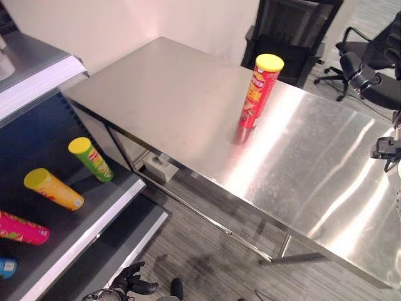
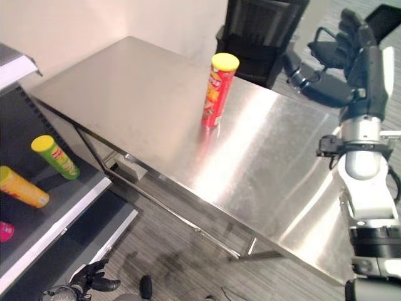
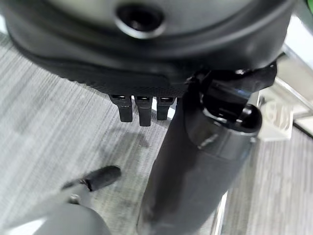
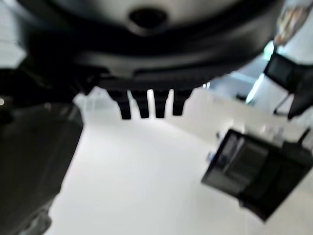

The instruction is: Put the goods on the table back onto the shelves and tidy them up.

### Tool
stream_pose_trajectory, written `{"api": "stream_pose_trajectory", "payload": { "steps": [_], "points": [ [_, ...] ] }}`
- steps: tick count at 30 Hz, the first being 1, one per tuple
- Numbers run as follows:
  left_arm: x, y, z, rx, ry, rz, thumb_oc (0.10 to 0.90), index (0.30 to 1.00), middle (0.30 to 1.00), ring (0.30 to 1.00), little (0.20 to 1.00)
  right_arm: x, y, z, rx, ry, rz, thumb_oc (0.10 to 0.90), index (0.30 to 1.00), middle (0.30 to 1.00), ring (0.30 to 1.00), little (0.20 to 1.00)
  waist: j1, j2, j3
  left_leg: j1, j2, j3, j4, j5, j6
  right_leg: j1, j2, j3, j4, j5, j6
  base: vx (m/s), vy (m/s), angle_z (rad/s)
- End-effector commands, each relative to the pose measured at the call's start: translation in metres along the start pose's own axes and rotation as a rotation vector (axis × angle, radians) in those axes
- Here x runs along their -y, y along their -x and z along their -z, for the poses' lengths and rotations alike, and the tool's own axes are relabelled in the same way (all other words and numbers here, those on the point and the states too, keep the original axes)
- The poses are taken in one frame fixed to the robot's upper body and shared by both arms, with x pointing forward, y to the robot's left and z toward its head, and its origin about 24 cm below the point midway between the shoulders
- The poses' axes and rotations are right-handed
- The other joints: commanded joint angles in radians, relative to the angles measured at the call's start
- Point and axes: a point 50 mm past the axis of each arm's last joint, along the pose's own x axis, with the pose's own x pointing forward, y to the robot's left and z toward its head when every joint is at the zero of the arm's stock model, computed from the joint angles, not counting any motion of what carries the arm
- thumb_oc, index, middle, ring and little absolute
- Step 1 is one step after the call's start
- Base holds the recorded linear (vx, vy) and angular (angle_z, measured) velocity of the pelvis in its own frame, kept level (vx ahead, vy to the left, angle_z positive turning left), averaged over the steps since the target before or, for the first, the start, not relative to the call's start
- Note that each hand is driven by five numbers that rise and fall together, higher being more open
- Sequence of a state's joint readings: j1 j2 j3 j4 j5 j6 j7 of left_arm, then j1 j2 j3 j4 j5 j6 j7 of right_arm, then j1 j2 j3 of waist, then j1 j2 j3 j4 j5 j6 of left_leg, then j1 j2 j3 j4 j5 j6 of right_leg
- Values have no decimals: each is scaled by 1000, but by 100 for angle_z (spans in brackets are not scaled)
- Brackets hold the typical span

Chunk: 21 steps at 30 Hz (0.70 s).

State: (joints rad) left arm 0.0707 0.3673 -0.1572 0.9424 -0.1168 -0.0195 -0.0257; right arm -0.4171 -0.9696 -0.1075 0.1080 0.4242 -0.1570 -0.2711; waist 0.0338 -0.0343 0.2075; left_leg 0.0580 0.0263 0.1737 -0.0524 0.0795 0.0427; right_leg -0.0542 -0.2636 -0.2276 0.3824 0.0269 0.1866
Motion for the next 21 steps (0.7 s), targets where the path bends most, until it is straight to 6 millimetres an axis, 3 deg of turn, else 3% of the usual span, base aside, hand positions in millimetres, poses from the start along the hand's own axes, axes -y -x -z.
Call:
{"api": "stream_pose_trajectory", "payload": {
  "steps": [1,2,4,14,21],
  "points": [
    [-17,5,-5,66,-75,-46,800,900,900,900,900,32,-30,-61,267,16,97,800,900,900,900,900,56,-21,-64,-22,0,-81,-35,-80,-68,5,16,-13,-158,-25,0,232,-331,-14],
    [-19,6,-4,61,-75,-45,800,900,900,900,900,30,-28,-47,189,20,27,800,900,900,900,900,49,-66,-79,-15,-11,-91,-34,-96,-87,64,30,21,-421,43,28,203,-319,15],
    [-19,7,-1,55,-56,-42,800,900,900,900,900,21,-25,-39,144,72,-51,800,900,900,900,900,57,-84,-99,-13,12,-92,-35,-92,-103,95,47,9,-465,66,29,182,-268,69],
    [-1,7,9,25,-60,13,800,900,900,900,900,-2,-18,-19,61,117,-195,800,900,900,900,900,64,-80,-119,-1,51,-117,-35,-91,-129,144,74,-45,-470,22,10,65,-60,26],
    [0,9,17,4,-81,20,800,900,900,900,900,-12,-21,-12,28,133,-227,800,900,900,900,900,79,-77,-109,-17,53,-118,-35,-87,-133,136,71,-64,-470,22,12,23,3,9]
  ]
}}
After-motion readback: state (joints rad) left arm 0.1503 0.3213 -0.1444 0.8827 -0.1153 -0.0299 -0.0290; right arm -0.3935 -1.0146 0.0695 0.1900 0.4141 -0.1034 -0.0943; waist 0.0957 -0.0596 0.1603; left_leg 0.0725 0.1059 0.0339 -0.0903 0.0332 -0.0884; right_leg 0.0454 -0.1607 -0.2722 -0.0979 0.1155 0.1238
